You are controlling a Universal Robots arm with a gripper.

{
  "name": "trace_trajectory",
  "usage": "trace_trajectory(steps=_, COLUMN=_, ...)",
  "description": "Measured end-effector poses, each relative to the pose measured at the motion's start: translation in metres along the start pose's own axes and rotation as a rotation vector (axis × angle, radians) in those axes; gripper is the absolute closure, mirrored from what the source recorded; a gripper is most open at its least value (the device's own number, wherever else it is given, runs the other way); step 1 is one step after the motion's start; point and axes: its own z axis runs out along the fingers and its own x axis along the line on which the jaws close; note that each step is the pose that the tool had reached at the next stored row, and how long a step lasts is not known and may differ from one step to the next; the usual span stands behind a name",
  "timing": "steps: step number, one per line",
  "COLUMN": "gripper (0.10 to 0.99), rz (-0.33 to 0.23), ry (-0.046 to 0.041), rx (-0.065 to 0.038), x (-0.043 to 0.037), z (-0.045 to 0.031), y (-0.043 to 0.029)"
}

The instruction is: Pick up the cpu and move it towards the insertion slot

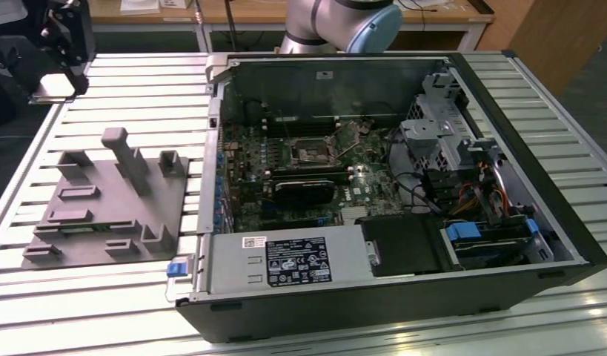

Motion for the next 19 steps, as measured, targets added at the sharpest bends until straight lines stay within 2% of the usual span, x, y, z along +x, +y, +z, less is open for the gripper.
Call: trace_trajectory(steps=19, gripper=0.541, rz=0.000, ry=0.0001, rx=0.000, x=-0.0219, z=0.0000, y=0.0002)
